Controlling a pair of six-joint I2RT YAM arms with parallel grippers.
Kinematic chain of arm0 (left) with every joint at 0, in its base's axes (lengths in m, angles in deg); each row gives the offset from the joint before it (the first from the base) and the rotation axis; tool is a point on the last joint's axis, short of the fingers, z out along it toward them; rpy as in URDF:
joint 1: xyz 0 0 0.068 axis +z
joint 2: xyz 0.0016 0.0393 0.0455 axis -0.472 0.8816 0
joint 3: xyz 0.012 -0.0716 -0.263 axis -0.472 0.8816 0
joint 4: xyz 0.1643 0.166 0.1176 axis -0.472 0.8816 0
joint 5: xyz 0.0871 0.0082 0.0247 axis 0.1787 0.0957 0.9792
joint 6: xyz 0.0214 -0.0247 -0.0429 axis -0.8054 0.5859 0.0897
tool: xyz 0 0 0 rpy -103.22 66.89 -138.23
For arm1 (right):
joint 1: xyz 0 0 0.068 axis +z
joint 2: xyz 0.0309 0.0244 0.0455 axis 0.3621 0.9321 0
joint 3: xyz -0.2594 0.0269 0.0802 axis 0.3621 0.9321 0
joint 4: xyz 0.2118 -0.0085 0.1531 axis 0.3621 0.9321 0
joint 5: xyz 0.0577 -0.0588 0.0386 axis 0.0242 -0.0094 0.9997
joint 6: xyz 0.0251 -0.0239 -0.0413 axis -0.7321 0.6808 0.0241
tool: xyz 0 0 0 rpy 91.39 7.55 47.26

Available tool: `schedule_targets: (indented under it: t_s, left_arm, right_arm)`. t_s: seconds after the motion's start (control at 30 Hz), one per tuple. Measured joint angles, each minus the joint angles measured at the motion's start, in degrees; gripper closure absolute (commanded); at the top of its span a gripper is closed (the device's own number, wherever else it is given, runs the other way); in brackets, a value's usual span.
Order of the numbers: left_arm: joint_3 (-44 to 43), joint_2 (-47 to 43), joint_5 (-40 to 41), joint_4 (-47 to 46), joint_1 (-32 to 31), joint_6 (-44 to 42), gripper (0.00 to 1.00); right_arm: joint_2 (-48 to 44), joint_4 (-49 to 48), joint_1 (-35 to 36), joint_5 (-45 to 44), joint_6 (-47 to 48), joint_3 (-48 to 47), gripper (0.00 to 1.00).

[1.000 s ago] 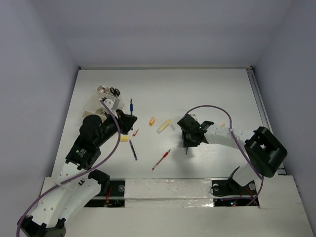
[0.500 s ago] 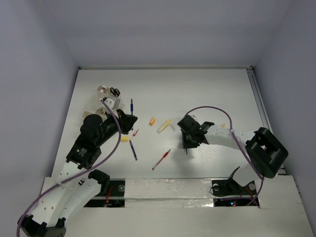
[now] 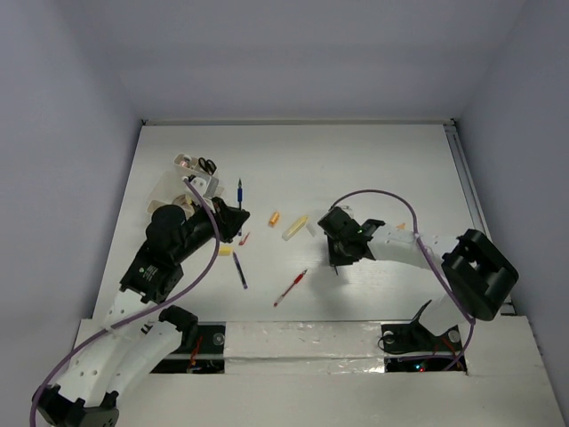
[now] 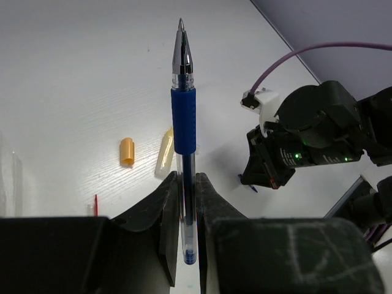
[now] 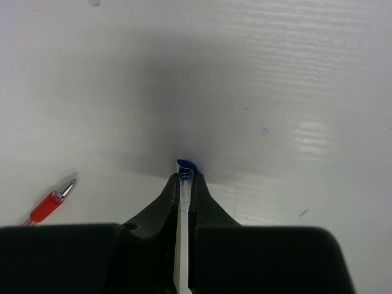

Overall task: Sort the stationery into containers
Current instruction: Close the pen cap on the pen.

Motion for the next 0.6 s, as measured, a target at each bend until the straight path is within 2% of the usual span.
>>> schedule_targets:
  t_s: [0.1,0.23,0.4,0.6]
  left_arm:
    - [0.2,0.8,-2.3,-0.5,0.0,0.0,1.00]
    - [0.3,2.1,-5.8,-1.3,0.0,0.0,1.00]
    - [0.8,2.6,-11.0,-3.7,0.0,0.9,1.00]
    - [1.5,3.0,-14.5,-6.4,0.0,2.3,1.00]
  right_arm:
    - [-2.0,-0.5,0.0,-1.1,1.7,0.0,1.00]
    - [-10.3,-5.7,0.0,-0.1,4.6,-1.3,1.00]
    - [-16.7,-22.7,0.0,4.8,6.1,-5.7,1.00]
    - [-12.9,-47.9,0.0,8.2,3.5,-7.5,1.00]
